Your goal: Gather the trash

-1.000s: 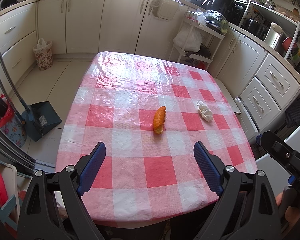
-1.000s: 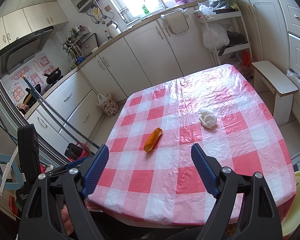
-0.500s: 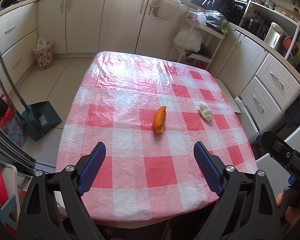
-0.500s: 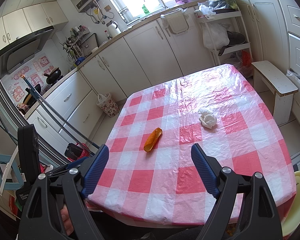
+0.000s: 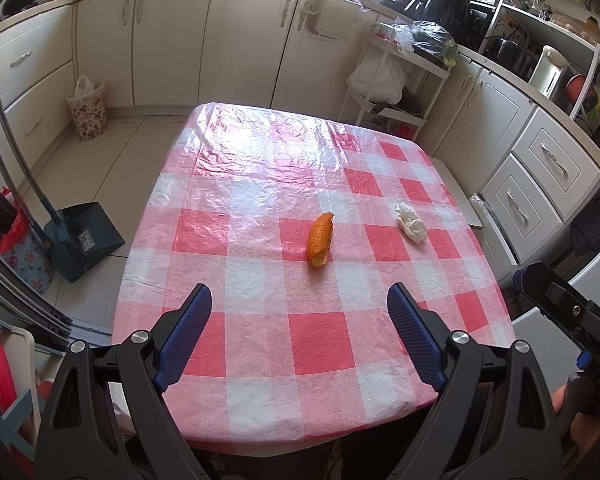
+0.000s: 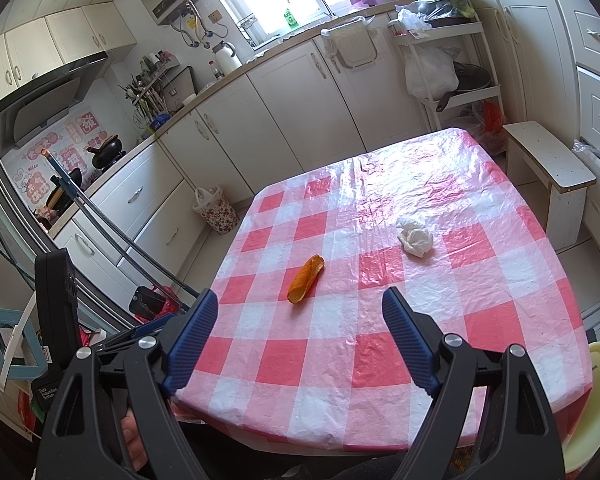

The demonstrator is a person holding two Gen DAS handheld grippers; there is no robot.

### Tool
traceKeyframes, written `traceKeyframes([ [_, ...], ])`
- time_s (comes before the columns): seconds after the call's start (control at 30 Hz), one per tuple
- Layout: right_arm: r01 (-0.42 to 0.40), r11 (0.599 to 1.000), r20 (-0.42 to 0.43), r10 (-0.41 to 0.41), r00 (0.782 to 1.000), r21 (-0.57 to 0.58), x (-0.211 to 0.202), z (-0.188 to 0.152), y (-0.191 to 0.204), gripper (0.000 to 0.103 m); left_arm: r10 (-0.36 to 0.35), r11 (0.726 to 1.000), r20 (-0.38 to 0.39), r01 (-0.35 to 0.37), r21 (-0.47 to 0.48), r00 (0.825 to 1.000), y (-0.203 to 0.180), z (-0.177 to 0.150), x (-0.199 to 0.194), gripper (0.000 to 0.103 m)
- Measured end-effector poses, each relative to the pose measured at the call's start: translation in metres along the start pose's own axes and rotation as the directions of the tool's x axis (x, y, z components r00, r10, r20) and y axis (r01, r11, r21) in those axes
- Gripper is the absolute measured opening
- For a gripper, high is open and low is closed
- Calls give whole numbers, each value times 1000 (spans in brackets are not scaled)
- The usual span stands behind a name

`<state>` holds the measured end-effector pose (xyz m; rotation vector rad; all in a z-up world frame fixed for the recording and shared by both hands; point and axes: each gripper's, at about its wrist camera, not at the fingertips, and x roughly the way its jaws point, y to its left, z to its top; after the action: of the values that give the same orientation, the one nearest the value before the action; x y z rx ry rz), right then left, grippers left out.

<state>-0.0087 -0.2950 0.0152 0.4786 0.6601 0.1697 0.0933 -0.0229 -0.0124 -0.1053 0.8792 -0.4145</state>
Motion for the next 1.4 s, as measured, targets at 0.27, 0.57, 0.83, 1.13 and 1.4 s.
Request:
traceKeyframes([
  [0.27, 0, 1000, 0, 0, 1000, 0, 0, 0, 0, 82, 1, 1000, 0, -1, 2, 1000, 1, -1, 0, 86],
  [0.57, 0, 1000, 0, 0, 1000, 0, 0, 0, 0, 82, 1, 1000, -1, -1, 3, 1000, 1, 0, 0, 86],
  [0.83, 0, 1000, 0, 0, 1000, 0, 0, 0, 0, 82, 2, 1000, -1, -2, 2, 1000, 1, 0, 0, 86],
  [1.13, 0, 1000, -1, 0, 1000, 0, 0, 0, 0, 82, 3, 1000, -1, -3, 2, 1000, 1, 0, 0, 86],
  [1.4, 0, 1000, -1, 0, 1000, -1, 0, 0, 0, 82, 3, 1000, -1, -3, 2, 1000, 2, 0, 0, 86],
])
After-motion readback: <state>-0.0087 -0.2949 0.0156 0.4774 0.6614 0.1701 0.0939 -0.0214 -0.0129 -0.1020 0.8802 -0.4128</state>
